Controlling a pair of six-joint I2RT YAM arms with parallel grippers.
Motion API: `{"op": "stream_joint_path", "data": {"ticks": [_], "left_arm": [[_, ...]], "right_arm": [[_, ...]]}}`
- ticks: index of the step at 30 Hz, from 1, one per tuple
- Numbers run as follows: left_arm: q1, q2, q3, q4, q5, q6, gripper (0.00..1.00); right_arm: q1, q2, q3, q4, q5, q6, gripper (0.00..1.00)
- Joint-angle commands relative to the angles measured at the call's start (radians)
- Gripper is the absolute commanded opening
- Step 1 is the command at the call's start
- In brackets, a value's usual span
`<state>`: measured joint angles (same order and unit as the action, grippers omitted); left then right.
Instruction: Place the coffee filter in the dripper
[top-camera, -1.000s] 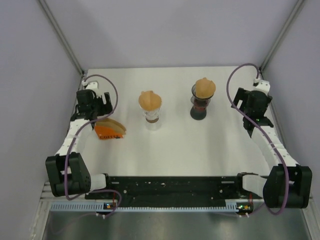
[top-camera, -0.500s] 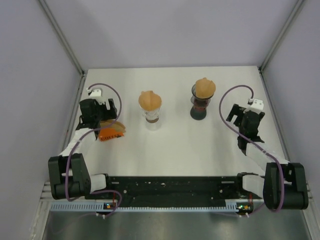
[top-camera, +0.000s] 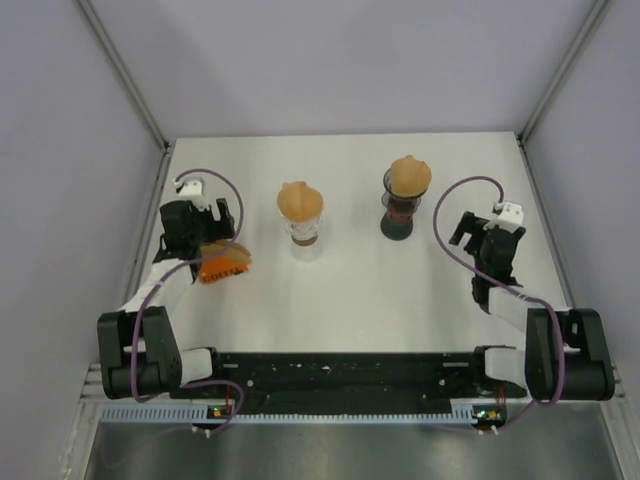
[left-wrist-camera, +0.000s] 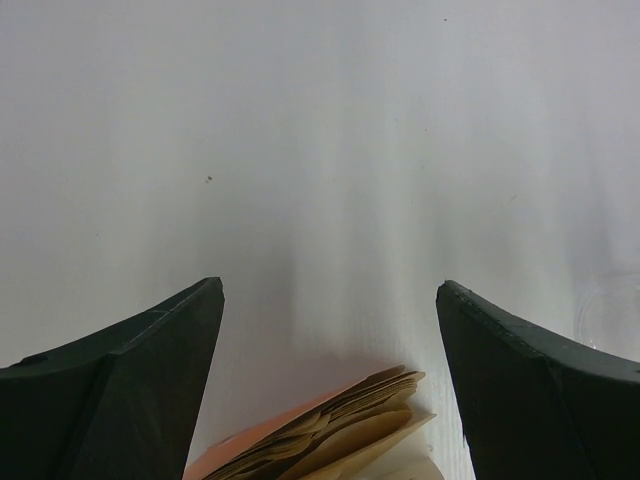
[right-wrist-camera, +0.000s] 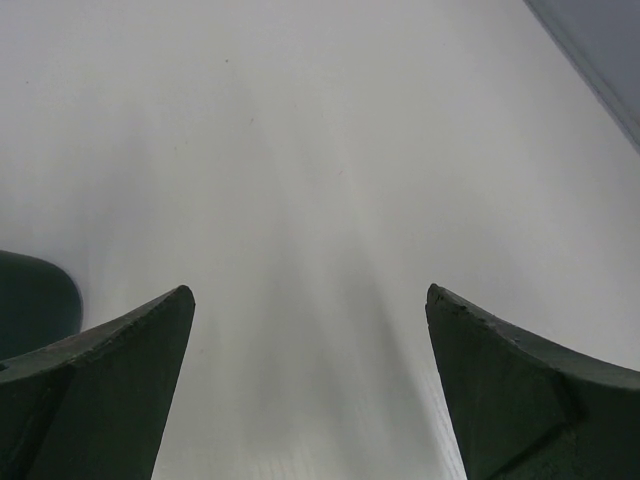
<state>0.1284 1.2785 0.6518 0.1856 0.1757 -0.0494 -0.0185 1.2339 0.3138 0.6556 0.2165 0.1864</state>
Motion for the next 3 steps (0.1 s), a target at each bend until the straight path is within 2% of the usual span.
{"op": "stream_joint_path", "data": {"ticks": [1,3], "left_arm": [[0.004,-0.002,-0.007,0.063,0.022,-0.007,0.93],[0.004,-0.002,-0.009,0.063,0.013,-0.021,0.93]], "right_arm": [[-0.006,0.012,-0.012,0.105,-0.026,0.001,0.99],[-0.006,0.013,-0.024,0.13,-0.026,-0.005,0.99]]}}
